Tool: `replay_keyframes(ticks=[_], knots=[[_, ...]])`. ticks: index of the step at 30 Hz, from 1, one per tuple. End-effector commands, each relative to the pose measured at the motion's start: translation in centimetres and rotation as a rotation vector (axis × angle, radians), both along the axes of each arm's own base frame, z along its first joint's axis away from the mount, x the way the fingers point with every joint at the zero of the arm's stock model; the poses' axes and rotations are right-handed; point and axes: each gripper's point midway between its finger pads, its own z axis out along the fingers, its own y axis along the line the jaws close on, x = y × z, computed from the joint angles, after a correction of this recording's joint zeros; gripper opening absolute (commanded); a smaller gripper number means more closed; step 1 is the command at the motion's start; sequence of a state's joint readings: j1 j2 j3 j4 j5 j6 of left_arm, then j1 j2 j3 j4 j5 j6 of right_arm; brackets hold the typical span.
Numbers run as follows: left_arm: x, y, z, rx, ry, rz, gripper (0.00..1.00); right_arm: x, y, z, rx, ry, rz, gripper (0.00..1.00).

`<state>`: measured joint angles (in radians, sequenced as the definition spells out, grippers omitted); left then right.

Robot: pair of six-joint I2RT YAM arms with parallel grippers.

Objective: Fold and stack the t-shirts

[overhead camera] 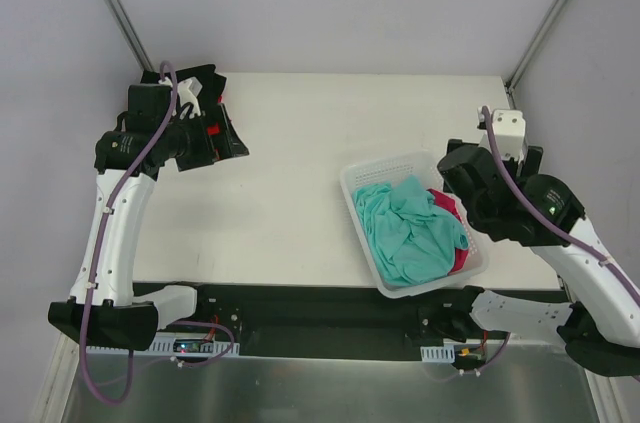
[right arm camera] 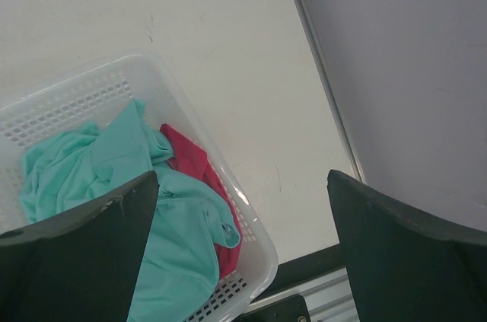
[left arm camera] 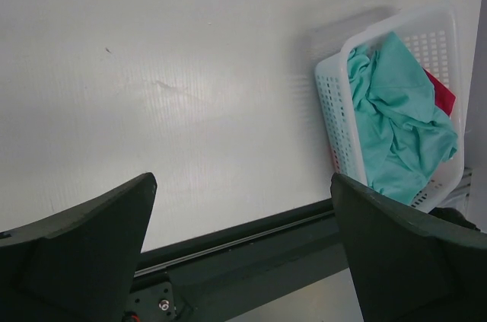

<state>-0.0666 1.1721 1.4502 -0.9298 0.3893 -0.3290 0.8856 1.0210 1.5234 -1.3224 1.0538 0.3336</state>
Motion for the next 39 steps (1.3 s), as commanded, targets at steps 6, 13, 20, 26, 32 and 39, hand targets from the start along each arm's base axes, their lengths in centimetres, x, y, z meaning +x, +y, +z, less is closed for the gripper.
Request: replay_keyframes(ticks=[6,13,20,26,32,39], knots=[[-0.9,-0.5,-1.2,-0.016,0.007,-0.02,0.99,-0.5,1.6,-3.0,0.028,0.121,0.055,0.96],[-1.8,-0.7,-3.0,-0.028,0.015,-0.025,0.99,-0.8,4.5,-5.4,0.076,0.248,0.137,0.96],[-2.1,-0.6,-3.3,-0.025,0.021,-0.019,0.99,-1.0,8.3,-7.1,0.163,0.331,0.269,0.96],[-2.6,-0.7,-4.3,-0.035,0.047,-0.017,0.99,-2.5,13.8,-8.8,0.183,0.443,0.389,0.96],[-3.0,-0.7,-4.1,-0.035,0.032,-0.025,0.99,-3.5,16.1,-11.6,0.185,0.531,0.418,0.96],[-3.4,-1.0,-4.3,-0.054,0.044,-0.033,0.99,-4.6,20.2,-15.3,0.255,0.655,0.48,0.96]])
